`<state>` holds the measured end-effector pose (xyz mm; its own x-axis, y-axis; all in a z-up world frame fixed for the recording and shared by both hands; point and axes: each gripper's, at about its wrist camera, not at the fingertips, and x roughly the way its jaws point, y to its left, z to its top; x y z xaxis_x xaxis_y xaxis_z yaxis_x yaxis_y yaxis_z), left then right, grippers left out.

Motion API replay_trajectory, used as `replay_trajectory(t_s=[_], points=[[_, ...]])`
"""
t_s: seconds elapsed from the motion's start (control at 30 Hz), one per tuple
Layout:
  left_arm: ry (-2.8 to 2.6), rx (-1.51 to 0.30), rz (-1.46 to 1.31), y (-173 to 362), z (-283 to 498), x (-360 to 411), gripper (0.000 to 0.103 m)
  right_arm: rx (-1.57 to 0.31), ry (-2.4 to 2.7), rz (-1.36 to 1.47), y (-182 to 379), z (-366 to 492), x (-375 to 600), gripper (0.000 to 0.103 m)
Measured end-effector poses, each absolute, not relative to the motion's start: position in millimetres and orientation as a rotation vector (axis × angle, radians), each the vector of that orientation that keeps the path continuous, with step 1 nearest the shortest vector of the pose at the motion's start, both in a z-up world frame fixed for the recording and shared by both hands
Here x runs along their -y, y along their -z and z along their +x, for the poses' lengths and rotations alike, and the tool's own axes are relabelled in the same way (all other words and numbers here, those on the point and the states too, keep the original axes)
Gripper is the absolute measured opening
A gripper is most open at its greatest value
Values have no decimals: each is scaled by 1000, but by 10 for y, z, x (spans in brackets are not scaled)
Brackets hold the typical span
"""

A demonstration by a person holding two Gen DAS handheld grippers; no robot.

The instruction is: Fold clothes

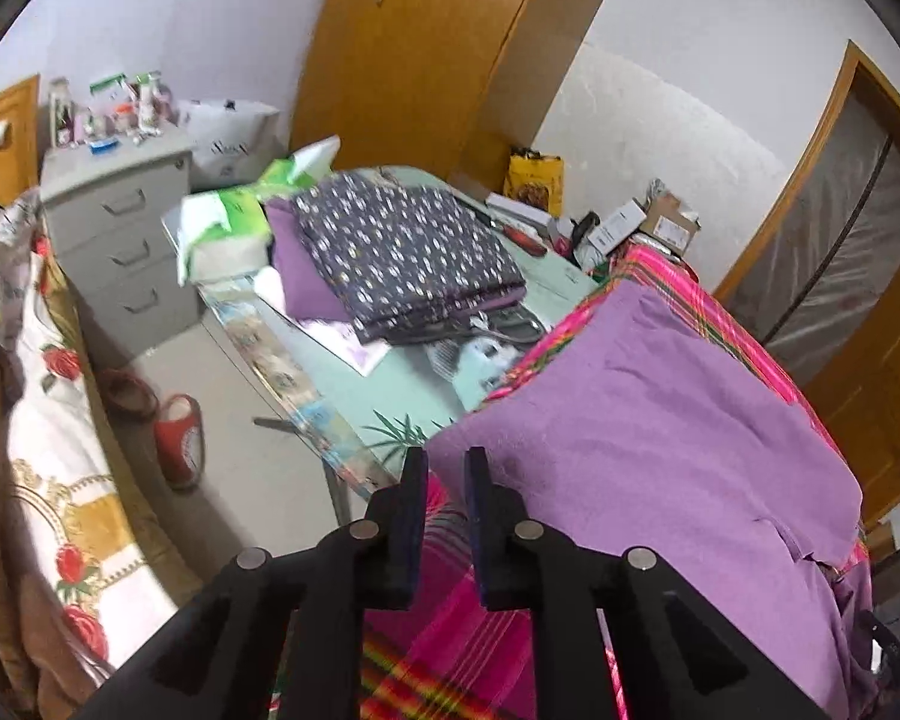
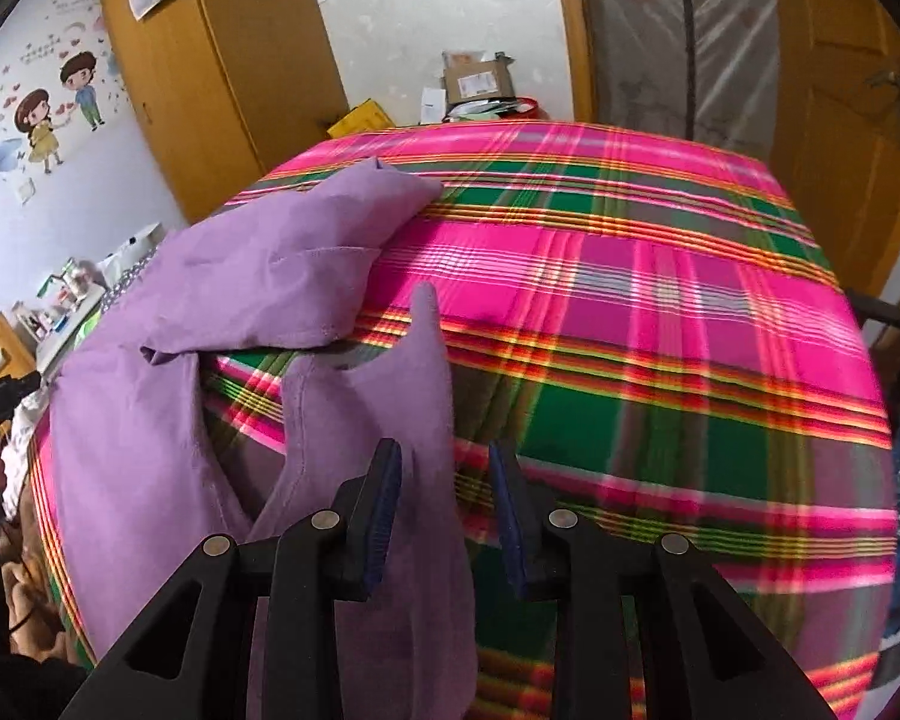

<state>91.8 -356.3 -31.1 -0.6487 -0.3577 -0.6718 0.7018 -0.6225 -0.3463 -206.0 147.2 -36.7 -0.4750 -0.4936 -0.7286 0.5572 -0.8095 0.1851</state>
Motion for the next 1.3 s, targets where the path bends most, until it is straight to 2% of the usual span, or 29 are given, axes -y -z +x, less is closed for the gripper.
replay_trajectory(t_s=[0.07,0.37,0.53,0.7,0.83,1.07,1.13,1.17,1.3], points=[[2281,-814,733,256,944,3494,13,-37,2245,1069,365,-2049,-1507,4],[2533,-775,837,158,476,2857,13,199,2503,1033,253,-1779,-2434,3],[2635,-767,951,236,184,2465,13,287,2640,1160,416,-1573,-2975,10],[2724,-716,1047,231,27,2057,13,283,2722,1102,237,-1287,-3010,27],[2781,-667,1094,216,-73,1771,13,162,2534,968,-62,-1130,-2450,44],[2843,-620,1138,190,-86,1468,13,-152,2247,1078,153,-1155,-1568,45],[2857,-612,1149,188,-82,1402,13,-198,2244,1112,223,-1201,-1512,27],[2859,-611,1153,193,-85,1402,13,-218,2243,1128,256,-1224,-1486,8],[2863,-613,1176,238,-114,1366,13,-100,2325,1036,71,-1287,-1698,6]])
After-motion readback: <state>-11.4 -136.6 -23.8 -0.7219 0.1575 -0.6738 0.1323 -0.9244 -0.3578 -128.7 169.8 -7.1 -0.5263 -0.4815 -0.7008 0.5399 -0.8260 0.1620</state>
